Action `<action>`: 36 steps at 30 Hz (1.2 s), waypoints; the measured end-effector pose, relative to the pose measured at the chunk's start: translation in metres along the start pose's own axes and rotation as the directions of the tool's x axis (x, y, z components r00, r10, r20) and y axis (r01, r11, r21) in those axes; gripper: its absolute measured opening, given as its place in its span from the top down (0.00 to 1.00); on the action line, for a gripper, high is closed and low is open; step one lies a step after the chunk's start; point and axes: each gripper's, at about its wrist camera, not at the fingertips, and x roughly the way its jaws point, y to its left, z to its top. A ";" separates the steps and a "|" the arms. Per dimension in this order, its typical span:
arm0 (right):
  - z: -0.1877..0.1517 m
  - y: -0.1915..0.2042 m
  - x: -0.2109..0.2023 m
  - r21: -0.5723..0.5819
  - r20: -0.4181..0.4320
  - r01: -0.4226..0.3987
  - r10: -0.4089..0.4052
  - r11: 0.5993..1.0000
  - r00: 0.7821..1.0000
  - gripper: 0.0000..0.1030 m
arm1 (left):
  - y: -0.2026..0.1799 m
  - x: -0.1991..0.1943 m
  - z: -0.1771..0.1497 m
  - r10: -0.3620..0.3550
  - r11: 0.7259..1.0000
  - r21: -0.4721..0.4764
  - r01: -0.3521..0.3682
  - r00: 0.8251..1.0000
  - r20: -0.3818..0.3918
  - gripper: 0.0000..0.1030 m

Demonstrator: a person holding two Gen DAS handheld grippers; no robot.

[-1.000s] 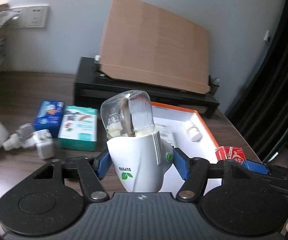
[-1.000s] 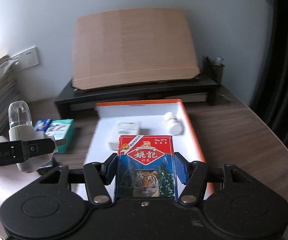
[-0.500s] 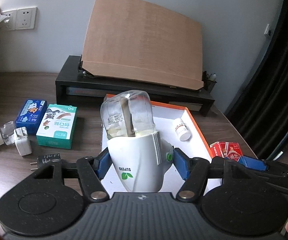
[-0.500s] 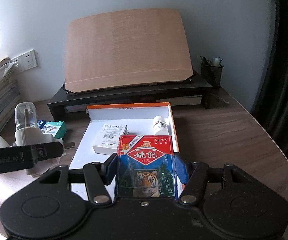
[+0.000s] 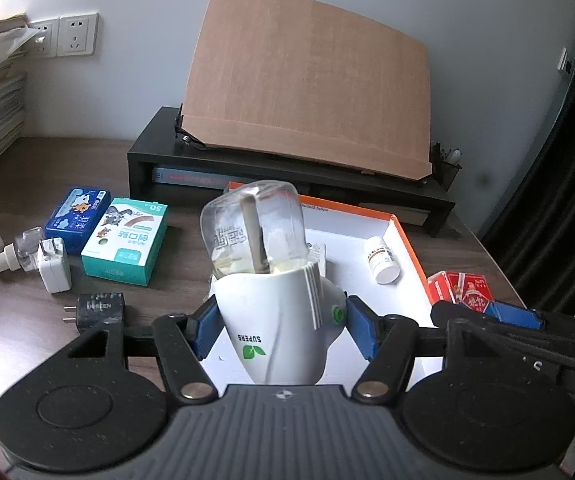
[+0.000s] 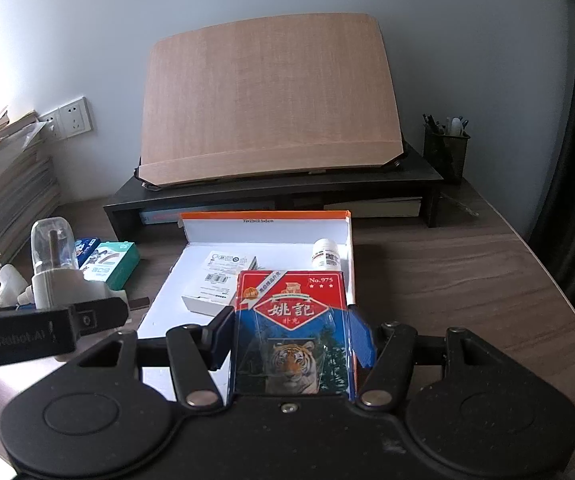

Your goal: Organize rigid objects

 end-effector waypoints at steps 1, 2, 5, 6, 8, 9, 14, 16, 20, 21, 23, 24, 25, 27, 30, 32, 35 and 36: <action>0.000 -0.001 0.000 -0.001 0.001 -0.003 0.003 1.000 1.000 0.31 | -0.001 0.001 -0.001 -0.001 1.000 0.000 0.001 1.000 0.000 0.36; 0.001 -0.003 0.000 -0.002 0.003 -0.006 0.006 1.000 1.000 0.31 | -0.003 0.001 -0.001 0.000 1.000 0.000 0.000 1.000 0.001 0.36; 0.001 -0.006 0.001 0.002 0.005 -0.013 0.013 1.000 1.000 0.31 | -0.008 0.004 -0.002 0.000 1.000 0.003 0.000 1.000 0.002 0.36; 0.001 -0.007 0.001 0.003 0.004 -0.016 0.016 1.000 1.000 0.31 | -0.009 0.004 -0.002 0.000 1.000 0.005 0.000 1.000 0.002 0.36; 0.002 -0.009 0.001 0.006 0.002 -0.023 0.023 1.000 1.000 0.31 | -0.011 0.005 -0.002 -0.002 1.000 0.007 0.002 1.000 0.002 0.36; 0.002 -0.009 0.002 0.008 0.002 -0.025 0.025 1.000 1.000 0.31 | -0.013 0.006 -0.001 -0.004 1.000 0.010 0.004 1.000 0.001 0.36; 0.007 -0.013 0.003 0.028 0.006 -0.038 0.038 0.999 0.999 0.31 | -0.018 0.008 0.003 -0.013 1.000 0.029 0.013 1.000 0.004 0.36; 0.009 -0.013 0.003 0.024 0.014 -0.035 0.034 0.999 0.999 0.31 | -0.019 0.010 0.004 -0.019 0.999 0.037 0.018 1.000 0.003 0.36; 0.010 -0.013 0.006 0.024 0.003 -0.026 0.026 0.999 1.000 0.31 | -0.017 0.015 0.005 -0.027 0.999 0.034 0.027 1.000 0.002 0.36; 0.009 -0.012 0.007 0.024 -0.002 -0.022 0.022 0.999 1.000 0.31 | -0.017 0.016 0.004 -0.029 0.999 0.035 0.029 1.000 -0.001 0.36; 0.010 -0.012 0.009 0.024 -0.008 -0.012 0.012 1.000 1.000 0.31 | -0.016 0.019 0.004 -0.034 0.999 0.034 0.034 0.999 -0.006 0.36; 0.011 -0.012 0.010 0.023 -0.010 -0.006 0.006 1.000 1.000 0.31 | -0.016 0.020 0.004 -0.038 0.999 0.033 0.038 0.999 -0.010 0.36; 0.011 -0.011 0.011 0.024 -0.012 -0.001 0.001 1.000 1.000 0.31 | -0.015 0.022 0.004 -0.041 0.999 0.035 0.041 0.999 -0.014 0.36; 0.012 -0.010 0.013 0.025 -0.017 0.007 -0.007 1.000 1.000 0.31 | -0.015 0.024 0.005 -0.046 0.998 0.043 0.047 0.999 -0.019 0.36; 0.014 -0.006 0.018 0.023 -0.029 0.015 -0.015 1.000 0.999 0.31 | -0.014 0.026 0.008 -0.053 0.997 0.053 0.055 0.998 -0.024 0.36; 0.015 -0.004 0.020 0.022 -0.030 0.016 -0.016 1.000 0.999 0.31 | -0.013 0.029 0.009 -0.056 0.996 0.061 0.058 0.998 -0.031 0.36; 0.015 -0.002 0.022 0.023 -0.030 0.028 -0.027 0.999 0.999 0.31 | -0.011 0.031 0.010 -0.059 0.995 0.075 0.062 0.998 -0.038 0.36; 0.015 -0.001 0.023 0.025 -0.030 0.030 -0.029 0.999 0.999 0.31 | -0.011 0.031 0.010 -0.059 0.995 0.079 0.062 0.997 -0.039 0.36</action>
